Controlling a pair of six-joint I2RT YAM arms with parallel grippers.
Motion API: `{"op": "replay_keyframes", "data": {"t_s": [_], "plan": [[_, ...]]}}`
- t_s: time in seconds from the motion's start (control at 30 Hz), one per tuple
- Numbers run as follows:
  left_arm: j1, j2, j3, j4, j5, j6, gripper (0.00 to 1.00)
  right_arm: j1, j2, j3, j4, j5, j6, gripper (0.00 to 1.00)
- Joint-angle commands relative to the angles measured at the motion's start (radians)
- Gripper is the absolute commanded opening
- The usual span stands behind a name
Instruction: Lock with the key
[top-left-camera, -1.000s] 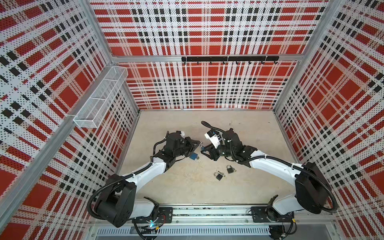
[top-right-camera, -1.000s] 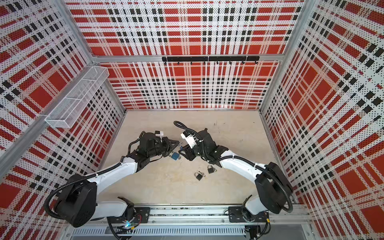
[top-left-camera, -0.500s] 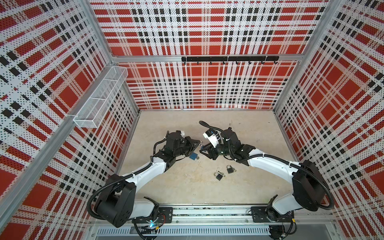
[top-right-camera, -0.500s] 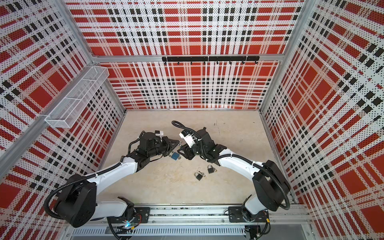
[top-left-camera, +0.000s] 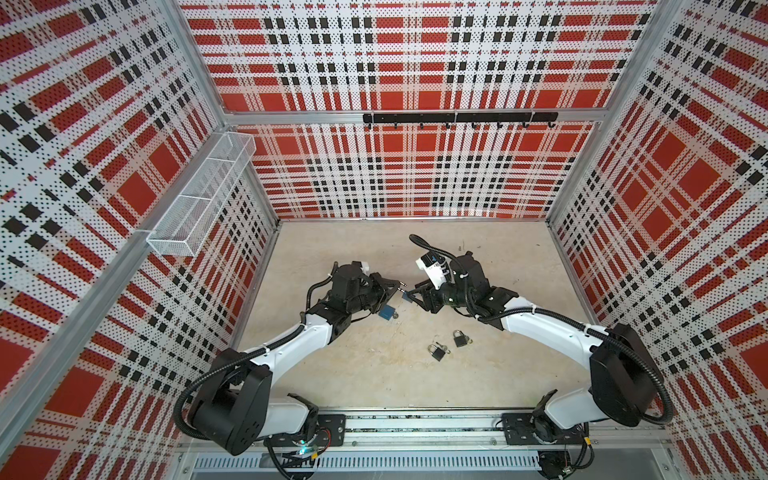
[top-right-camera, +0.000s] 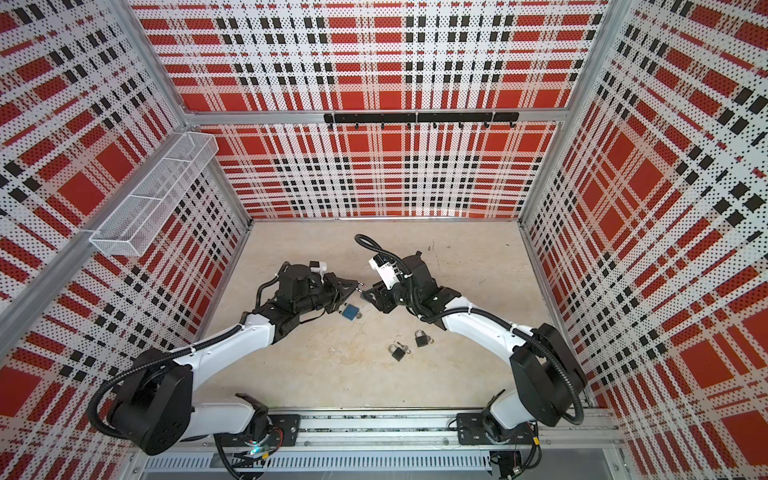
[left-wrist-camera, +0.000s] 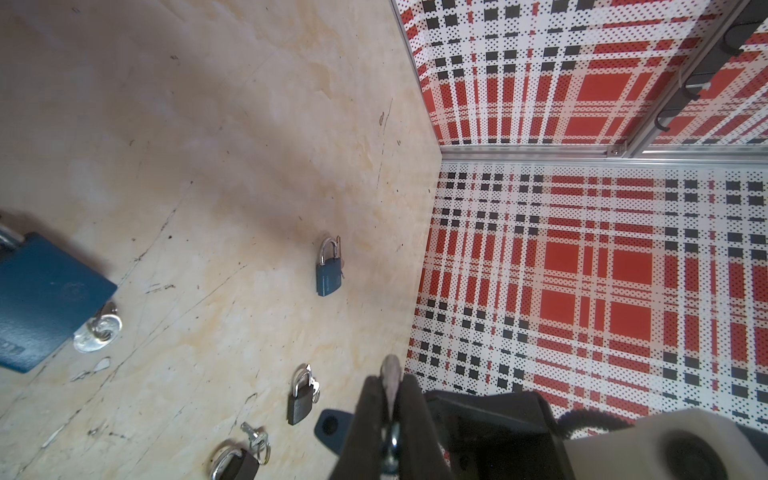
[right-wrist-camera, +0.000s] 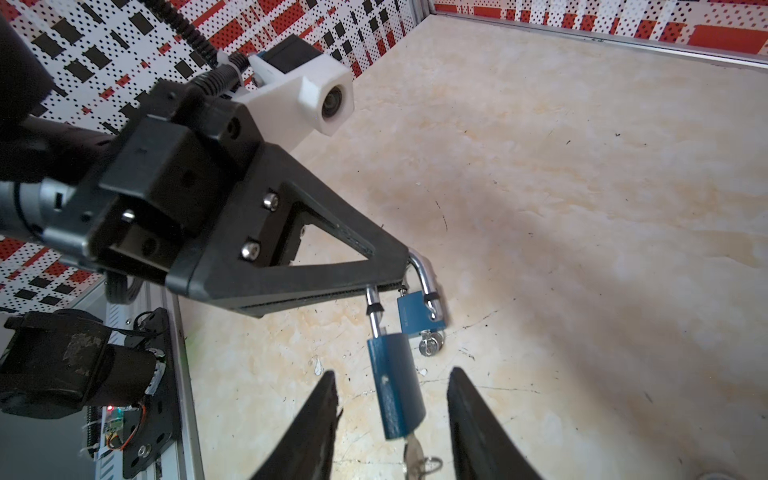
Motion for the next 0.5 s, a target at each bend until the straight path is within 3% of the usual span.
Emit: {"op": "replay_keyframes", "data": {"t_s": [0.0, 0.47], "plan": [[0.001, -0.04, 0.024, 0.035, 0.018, -0.033, 0.0, -0.004, 0.003, -0.005, 0.031, -0.008, -0.007, 0.44], [-0.002, -0.04, 0.034, 0.045, 0.016, -0.055, 0.0, -0.004, 0.021, 0.011, 0.022, -0.059, 0.002, 0.36]]}}
